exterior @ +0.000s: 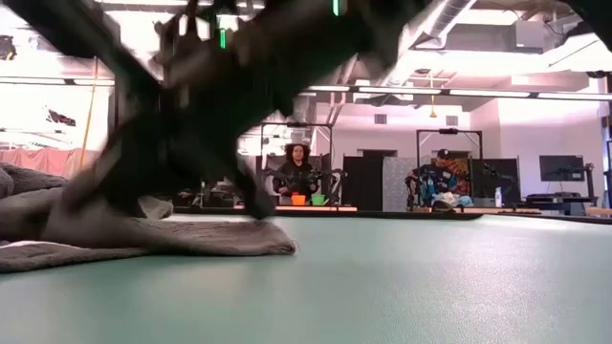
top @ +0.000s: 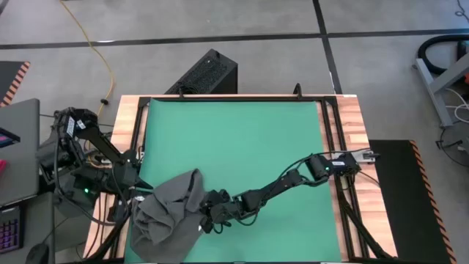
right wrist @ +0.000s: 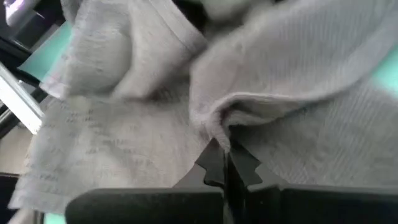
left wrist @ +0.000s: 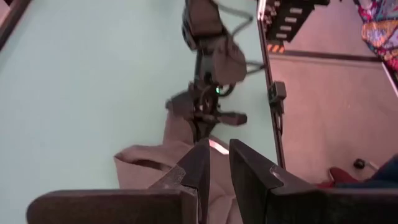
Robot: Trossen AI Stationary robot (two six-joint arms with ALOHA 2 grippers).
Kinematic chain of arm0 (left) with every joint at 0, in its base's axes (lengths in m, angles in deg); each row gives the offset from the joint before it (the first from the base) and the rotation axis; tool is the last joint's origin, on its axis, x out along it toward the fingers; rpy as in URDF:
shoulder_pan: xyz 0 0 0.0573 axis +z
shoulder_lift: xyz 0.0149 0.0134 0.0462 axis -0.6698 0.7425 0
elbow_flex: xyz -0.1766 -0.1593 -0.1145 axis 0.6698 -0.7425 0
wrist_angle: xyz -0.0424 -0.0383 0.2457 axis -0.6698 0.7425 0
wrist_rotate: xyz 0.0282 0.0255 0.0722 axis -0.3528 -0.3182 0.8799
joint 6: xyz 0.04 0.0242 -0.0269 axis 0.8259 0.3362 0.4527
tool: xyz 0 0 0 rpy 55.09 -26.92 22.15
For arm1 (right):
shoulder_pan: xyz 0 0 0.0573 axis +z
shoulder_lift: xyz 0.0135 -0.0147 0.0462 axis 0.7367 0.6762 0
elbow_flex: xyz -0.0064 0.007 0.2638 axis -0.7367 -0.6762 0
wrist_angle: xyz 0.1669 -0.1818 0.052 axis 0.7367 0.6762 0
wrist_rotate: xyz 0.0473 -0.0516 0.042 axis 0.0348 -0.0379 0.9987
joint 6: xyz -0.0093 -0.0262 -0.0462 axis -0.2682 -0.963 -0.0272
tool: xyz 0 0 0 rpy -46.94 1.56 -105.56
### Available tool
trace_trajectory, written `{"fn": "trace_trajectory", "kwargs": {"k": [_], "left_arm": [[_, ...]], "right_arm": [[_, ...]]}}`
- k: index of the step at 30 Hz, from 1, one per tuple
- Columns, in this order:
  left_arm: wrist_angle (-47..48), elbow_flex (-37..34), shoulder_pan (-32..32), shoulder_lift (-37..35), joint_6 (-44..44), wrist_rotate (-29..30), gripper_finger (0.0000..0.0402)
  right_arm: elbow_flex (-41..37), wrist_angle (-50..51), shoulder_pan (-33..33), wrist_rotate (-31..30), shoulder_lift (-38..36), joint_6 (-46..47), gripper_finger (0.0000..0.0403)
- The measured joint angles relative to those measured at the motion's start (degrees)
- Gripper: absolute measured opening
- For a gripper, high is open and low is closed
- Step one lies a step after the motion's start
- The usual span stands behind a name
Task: Roll towel
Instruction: Fold the gray towel
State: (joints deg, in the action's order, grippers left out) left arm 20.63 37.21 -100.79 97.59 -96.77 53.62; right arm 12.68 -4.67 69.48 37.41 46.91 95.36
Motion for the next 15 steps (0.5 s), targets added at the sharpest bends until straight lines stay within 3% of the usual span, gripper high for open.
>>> {"fn": "trace_trajectory", "kwargs": {"k": [4,11,15], "left_arm": [[0.0,0.0,0.0,1.3,-0.7,0.1,0.005],[-0.1,0.0,1.6,3.7,-1.5,5.4,0.0051],[-0.2,0.0,3.9,5.1,-0.5,6.6,0.0064]], "right_arm": [[4.9,15.3,1.0,-6.9,-9.4,-3.1,0.0011],[16.4,40.9,2.9,-25.4,-22.2,-14.7,0.0011],[20.3,50.5,2.5,-29.5,-28.2,-15.4,0.0011]]}}
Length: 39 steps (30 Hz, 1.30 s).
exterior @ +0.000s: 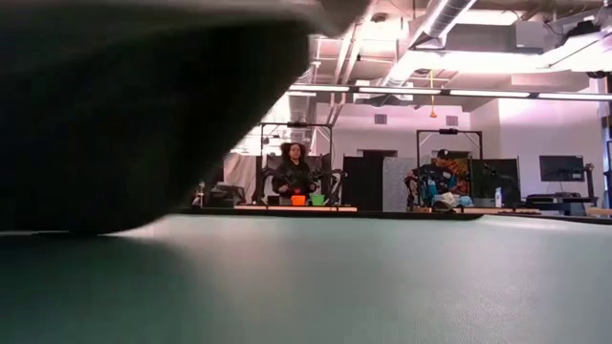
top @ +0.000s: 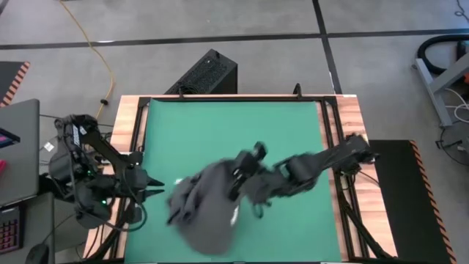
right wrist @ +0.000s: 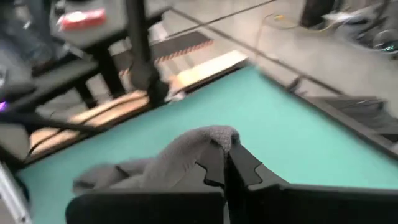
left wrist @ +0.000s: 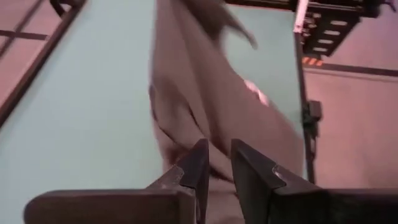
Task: Roll towel
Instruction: Fold the gray towel
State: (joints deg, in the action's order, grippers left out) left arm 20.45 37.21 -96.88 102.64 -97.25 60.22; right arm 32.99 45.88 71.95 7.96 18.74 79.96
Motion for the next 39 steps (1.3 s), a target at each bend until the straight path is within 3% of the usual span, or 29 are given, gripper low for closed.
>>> {"fn": "trace_trajectory", "kwargs": {"k": [10,19,26,30,32,39], "left_arm": [[-5.0,0.0,8.6,7.6,19.2,-0.8,0.0136],[-13.5,0.0,25.2,13.2,32.4,-9.0,0.0176],[-21.5,-5.8,38.2,10.8,42.4,-20.4,0.0176],[-34.3,-13.8,46.0,7.7,50.9,-35.7,0.0176],[-37.3,-17.5,49.8,7.2,54.2,-40.4,0.0176],[-41.7,-26.2,62.4,6.8,62.6,-44.8,0.0177]], "right_arm": [[0.0,19.2,2.9,0.9,-5.7,8.0,0.0011],[-0.1,35.9,9.1,5.6,-5.2,21.0,0.0011],[-0.1,39.4,12.7,5.4,-5.2,25.6,0.0011],[-0.1,39.5,14.0,6.6,-5.2,25.7,0.0011],[-0.1,39.6,14.7,6.7,-5.2,26.2,0.0011],[-0.1,39.6,16.0,6.7,-5.2,29.7,0.0011]]}}
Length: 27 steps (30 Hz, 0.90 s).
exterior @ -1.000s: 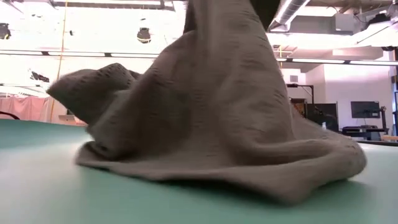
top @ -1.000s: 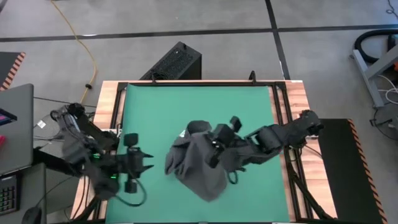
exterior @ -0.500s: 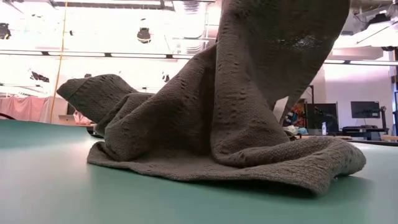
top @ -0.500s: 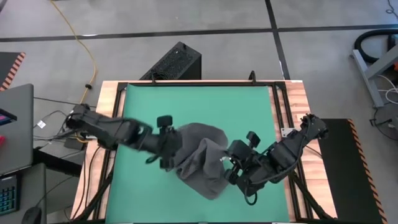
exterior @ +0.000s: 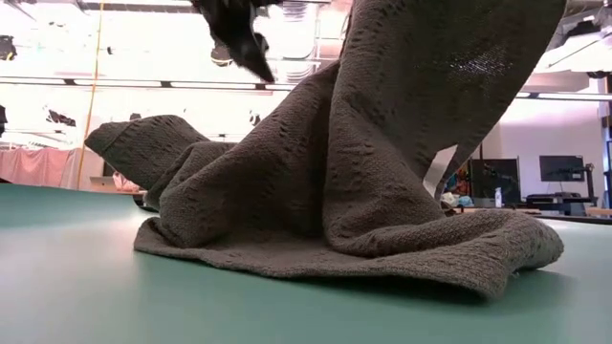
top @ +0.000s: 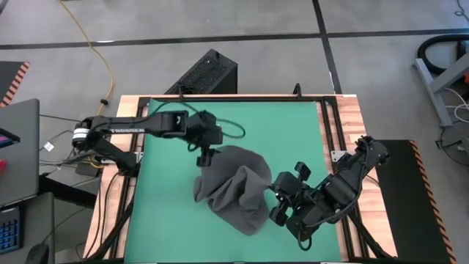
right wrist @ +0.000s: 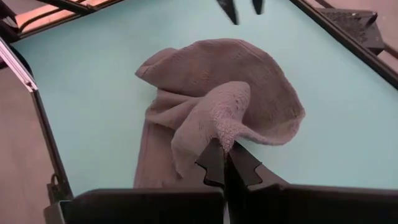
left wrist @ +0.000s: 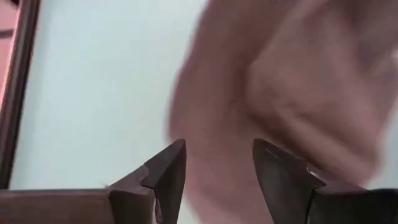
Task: Roll towel
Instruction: Fold the gray towel
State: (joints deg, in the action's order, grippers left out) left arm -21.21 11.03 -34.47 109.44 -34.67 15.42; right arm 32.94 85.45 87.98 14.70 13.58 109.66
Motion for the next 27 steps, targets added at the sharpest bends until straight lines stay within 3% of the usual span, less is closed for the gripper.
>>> {"fn": "trace_trajectory", "kwargs": {"k": [6,11,14,22,27], "left_arm": [[-8.5,-6.4,8.7,0.1,3.2,-13.9,0.0186],[-11.5,-9.3,12.3,1.6,8.4,-16.5,0.0186],[-13.5,-10.2,13.8,4.3,8.1,-20.1,0.0186],[-13.4,-10.3,14.1,12.3,5.6,-21.2,0.0185],[-9.9,-10.3,14.0,13.0,3.1,-25.6,0.0142]], "right_arm": [[-0.2,-0.2,0.0,0.0,0.0,1.5,0.0011],[-0.2,-0.3,-0.5,0.0,0.0,1.4,0.0011],[-0.2,-0.3,-1.0,0.1,0.0,1.4,0.0011],[-0.2,-1.3,-1.7,0.1,0.0,0.9,0.0011],[-0.2,-1.3,-1.7,0.1,0.0,0.6,0.0011]]}}
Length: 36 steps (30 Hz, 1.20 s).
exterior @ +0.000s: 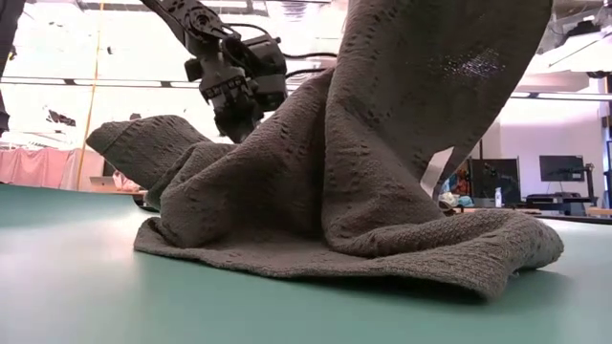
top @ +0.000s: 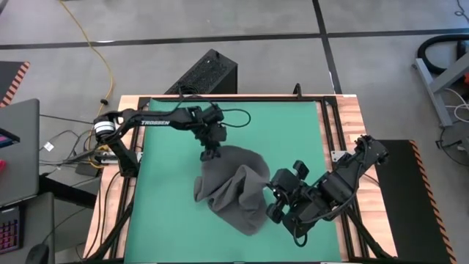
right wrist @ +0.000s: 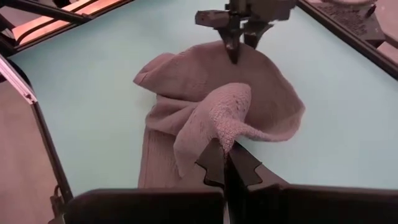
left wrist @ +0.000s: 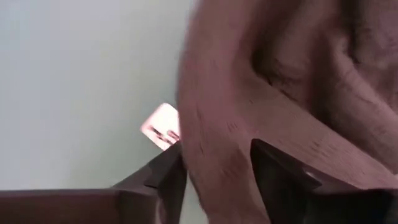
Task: Roll towel
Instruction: Fold the gray towel
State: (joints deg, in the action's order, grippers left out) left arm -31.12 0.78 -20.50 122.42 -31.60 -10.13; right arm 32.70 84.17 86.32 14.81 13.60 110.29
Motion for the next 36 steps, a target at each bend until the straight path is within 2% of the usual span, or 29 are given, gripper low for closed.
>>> {"fn": "trace_trajectory", "kwargs": {"k": [4,7,12,24,32,36], "left_arm": [[2.6,0.6,-0.7,-1.2,-2.1,1.0,0.0032],[6.0,2.9,-1.7,-3.6,-4.2,2.8,0.0006],[16.4,9.8,-5.3,-10.2,-5.0,13.6,0.0],[36.0,30.7,-12.6,-27.5,-14.8,39.5,0.0],[40.7,34.9,-13.7,-32.6,-18.5,49.4,0.0],[38.8,34.9,-13.4,-32.5,-13.5,54.4,0.0]], "right_arm": [[0.0,0.4,-0.7,0.0,0.0,0.0,0.0011],[0.0,1.9,-1.7,0.0,0.1,1.7,0.0011],[0.0,4.6,-5.0,0.0,0.3,2.7,0.0011],[2.1,4.7,-15.7,-0.8,-2.4,-13.2,0.0011],[6.1,4.8,-21.9,-8.0,-7.2,-22.0,0.0011],[8.1,4.7,-26.5,-11.7,-8.7,-29.1,0.0011]]}}
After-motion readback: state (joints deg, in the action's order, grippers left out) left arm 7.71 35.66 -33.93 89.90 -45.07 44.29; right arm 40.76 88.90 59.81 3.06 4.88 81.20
